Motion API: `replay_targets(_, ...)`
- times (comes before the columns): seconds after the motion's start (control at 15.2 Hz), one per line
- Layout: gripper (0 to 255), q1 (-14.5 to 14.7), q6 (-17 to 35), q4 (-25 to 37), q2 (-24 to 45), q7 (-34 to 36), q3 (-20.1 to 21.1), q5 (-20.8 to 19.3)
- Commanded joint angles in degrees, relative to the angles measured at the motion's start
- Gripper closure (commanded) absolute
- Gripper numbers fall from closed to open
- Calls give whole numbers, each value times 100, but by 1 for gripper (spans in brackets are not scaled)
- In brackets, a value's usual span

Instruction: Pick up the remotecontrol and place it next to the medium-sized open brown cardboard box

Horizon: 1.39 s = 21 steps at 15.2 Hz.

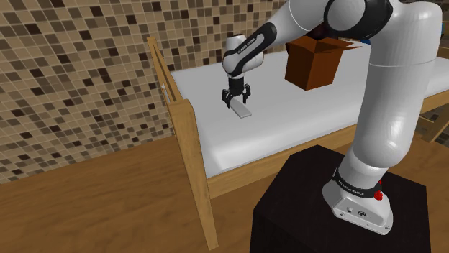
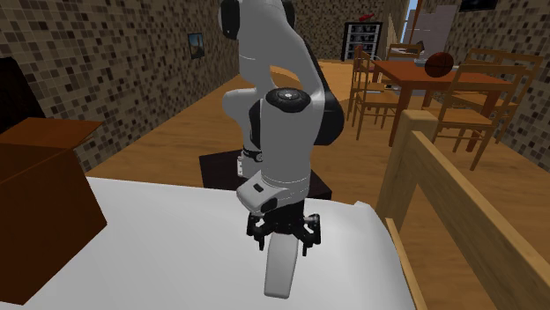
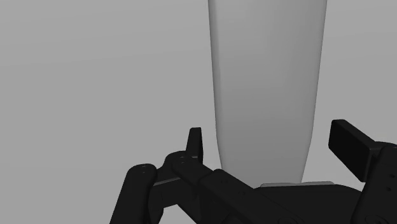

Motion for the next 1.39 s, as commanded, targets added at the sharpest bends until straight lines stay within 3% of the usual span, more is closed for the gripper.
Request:
replay_targets(0.0, 0, -1, 67, -37, 28, -4, 1, 4)
replay_targets(0.4, 0, -1, 67, -36, 28, -4, 1, 4)
replay_targets(0.46, 255, -1, 67, -36, 28, -4, 1, 4)
replay_targets(1.06, 255, -1, 67, -36, 28, -4, 1, 4)
replay_targets(1.32, 255, 3, -204, 70, -137, 8, -5, -15)
